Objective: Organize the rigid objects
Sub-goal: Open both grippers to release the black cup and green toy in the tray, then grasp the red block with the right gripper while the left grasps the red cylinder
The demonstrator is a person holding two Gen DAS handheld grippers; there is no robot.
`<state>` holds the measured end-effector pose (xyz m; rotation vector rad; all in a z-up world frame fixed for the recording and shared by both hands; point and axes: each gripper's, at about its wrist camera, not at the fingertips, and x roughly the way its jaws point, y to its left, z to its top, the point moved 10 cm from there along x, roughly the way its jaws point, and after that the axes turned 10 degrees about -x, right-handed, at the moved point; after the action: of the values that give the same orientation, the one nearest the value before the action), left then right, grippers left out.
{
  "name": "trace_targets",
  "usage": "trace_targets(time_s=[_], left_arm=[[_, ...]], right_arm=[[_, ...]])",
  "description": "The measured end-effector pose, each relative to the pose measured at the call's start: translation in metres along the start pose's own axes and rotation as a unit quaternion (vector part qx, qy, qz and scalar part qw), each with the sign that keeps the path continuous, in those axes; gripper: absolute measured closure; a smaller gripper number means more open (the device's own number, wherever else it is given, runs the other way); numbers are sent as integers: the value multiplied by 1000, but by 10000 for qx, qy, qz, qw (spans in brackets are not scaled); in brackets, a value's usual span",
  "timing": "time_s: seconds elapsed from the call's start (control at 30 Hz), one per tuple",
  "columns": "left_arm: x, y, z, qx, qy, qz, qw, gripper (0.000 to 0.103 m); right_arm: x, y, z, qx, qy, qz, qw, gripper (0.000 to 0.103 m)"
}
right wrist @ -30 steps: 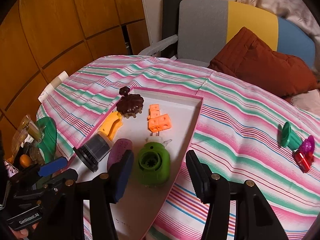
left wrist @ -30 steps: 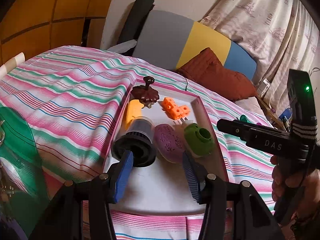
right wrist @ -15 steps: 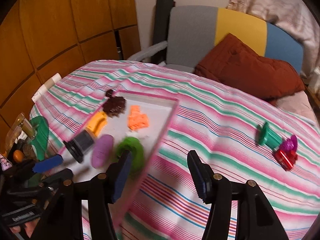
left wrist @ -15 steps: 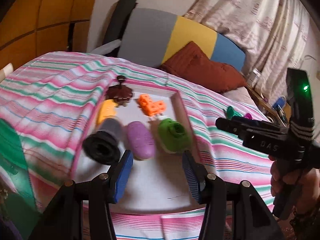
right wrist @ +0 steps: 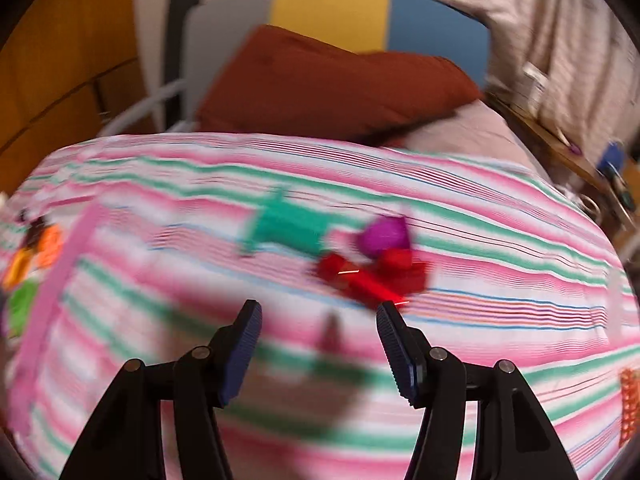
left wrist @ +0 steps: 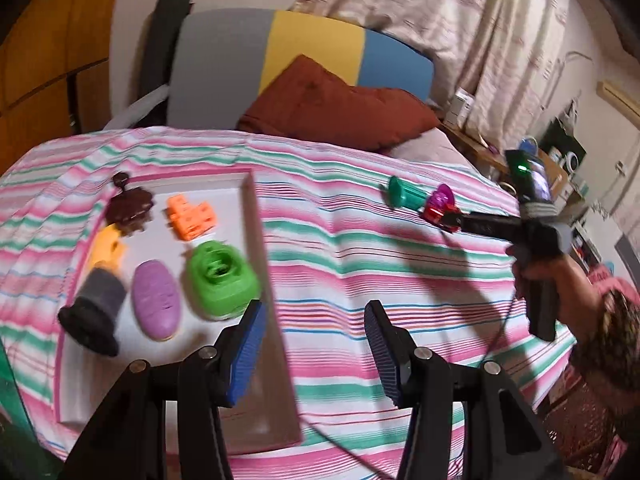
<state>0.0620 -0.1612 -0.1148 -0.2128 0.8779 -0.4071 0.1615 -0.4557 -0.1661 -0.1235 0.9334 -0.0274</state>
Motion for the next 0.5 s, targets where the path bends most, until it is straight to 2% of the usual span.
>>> trace_targets(time_s=[0.1, 0.2, 0.33, 0.4, 0.43, 0.5], left_arm=[[8, -13, 2, 116, 75, 18, 9999, 51], [18, -26, 5, 162, 144, -51, 9998, 51], [34, -47, 7, 273, 228, -135, 9993, 51], [41, -55, 7, 285, 283, -182, 9990, 51], [46, -59, 6, 277, 336, -209, 9988, 51], [55, -67, 4, 237, 439, -264, 9984, 51]], right_arm=[[21, -10, -4, 68, 220, 170, 9996, 42], [24, 4, -6, -18, 96, 550, 9984, 40], [-8, 40, -10, 133, -301, 1885, 9815, 41], [-18, 25, -7, 301, -581, 1665, 9839, 40], [-19, 5, -6, 402, -661, 1195, 9898, 36], [-13, -25, -5, 441, -635, 438, 9960, 35]])
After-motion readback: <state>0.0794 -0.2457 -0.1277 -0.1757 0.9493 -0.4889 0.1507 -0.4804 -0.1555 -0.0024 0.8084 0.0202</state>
